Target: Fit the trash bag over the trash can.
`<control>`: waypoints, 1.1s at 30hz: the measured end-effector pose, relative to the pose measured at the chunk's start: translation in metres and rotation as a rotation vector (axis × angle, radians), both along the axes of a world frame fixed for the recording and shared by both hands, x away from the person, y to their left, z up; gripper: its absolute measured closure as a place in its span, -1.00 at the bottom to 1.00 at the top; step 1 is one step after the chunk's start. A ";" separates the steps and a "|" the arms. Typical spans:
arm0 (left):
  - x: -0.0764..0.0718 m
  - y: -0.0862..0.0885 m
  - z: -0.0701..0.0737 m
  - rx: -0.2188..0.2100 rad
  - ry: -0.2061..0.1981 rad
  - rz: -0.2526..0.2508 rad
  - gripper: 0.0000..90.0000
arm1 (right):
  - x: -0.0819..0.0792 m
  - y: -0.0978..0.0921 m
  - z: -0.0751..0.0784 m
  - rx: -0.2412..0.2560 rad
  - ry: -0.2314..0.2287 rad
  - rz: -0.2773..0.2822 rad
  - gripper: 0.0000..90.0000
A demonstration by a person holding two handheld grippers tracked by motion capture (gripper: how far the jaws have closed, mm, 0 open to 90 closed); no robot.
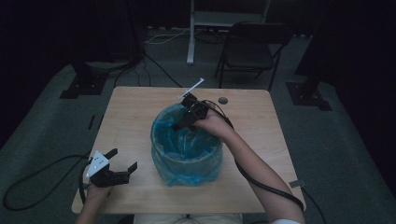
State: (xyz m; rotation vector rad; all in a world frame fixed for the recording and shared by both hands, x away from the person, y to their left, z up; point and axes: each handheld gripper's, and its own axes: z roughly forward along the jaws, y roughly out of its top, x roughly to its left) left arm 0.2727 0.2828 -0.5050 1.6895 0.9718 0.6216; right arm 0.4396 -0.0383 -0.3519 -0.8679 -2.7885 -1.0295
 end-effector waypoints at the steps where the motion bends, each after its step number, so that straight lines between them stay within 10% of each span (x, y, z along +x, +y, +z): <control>1: 0.000 0.000 -0.001 -0.003 0.008 -0.003 -1.00 | -0.003 -0.003 0.003 0.028 -0.009 0.002 -0.57; 8: 0.002 0.001 -0.003 0.012 0.037 -0.007 -1.00 | -0.021 -0.024 0.013 0.114 -0.113 -0.018 -0.66; 20: 0.001 0.001 -0.003 0.009 0.048 0.002 -1.00 | -0.027 -0.038 0.008 0.215 -0.089 -0.018 -0.66; 33: -0.003 0.006 -0.002 0.015 0.054 0.024 -1.00 | -0.053 -0.075 0.014 0.393 -0.256 -0.027 -0.66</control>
